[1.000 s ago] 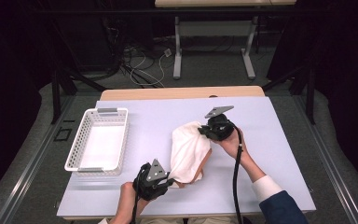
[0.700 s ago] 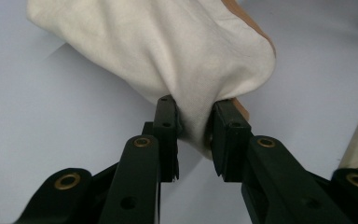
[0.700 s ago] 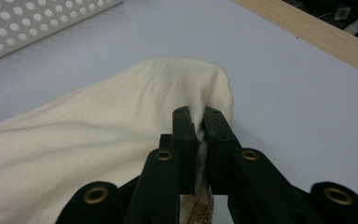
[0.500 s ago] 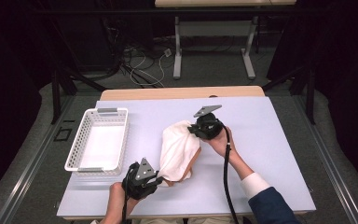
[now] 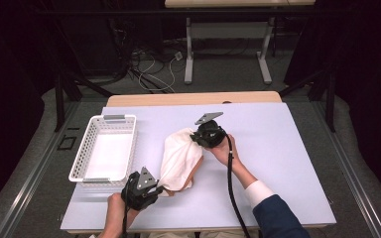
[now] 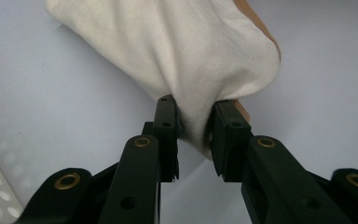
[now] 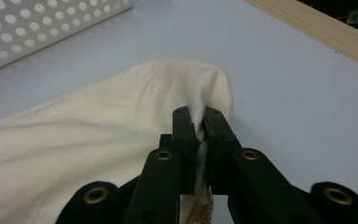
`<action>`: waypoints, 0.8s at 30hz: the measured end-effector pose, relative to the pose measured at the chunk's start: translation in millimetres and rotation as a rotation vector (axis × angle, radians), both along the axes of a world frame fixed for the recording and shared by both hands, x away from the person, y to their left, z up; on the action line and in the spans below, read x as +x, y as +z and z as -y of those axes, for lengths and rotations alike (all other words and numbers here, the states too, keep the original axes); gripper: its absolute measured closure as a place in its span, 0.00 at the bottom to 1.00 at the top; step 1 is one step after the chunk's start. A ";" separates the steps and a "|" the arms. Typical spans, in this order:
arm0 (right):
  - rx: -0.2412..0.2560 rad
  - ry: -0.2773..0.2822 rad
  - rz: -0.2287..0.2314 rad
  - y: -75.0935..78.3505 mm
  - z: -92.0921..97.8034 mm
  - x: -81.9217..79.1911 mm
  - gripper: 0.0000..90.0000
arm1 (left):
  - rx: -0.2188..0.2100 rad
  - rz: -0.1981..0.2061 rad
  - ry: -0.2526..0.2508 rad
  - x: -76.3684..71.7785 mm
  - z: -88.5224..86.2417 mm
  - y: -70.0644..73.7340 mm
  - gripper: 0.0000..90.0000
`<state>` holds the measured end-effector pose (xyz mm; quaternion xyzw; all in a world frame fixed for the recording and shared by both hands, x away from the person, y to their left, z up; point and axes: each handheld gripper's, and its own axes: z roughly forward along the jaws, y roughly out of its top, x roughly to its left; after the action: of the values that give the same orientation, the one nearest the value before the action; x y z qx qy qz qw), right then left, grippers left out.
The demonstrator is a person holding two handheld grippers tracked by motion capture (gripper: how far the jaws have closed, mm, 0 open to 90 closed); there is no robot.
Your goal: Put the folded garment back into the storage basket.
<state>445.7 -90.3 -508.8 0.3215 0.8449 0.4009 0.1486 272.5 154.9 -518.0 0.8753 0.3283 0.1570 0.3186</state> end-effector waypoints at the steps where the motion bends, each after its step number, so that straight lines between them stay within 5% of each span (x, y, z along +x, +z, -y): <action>1: -0.004 -0.004 -0.008 -2.6 -1.7 1.3 0.94 | 0.002 -0.008 -0.004 1.2 -0.3 -1.7 0.82; 8: -0.062 -0.002 -0.084 -22.4 -3.8 5.9 0.88 | -0.006 -0.092 -0.008 6.1 2.7 -21.6 0.78; 13: -0.100 -0.021 -0.117 -26.5 3.4 5.3 0.55 | -0.019 -0.126 0.006 5.9 1.5 -27.0 0.55; 16: -0.070 -0.030 -0.127 -24.9 10.6 4.2 0.41 | -0.043 -0.142 0.001 5.2 -1.0 -26.8 0.41; 24: -0.022 0.029 -0.167 -13.8 39.6 -11.6 0.22 | -0.060 -0.092 -0.010 1.3 1.0 -20.6 0.24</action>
<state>434.1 -129.9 -522.6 0.3398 0.8633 0.3654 0.0756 273.8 153.9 -538.6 0.8734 0.3426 0.1052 0.3298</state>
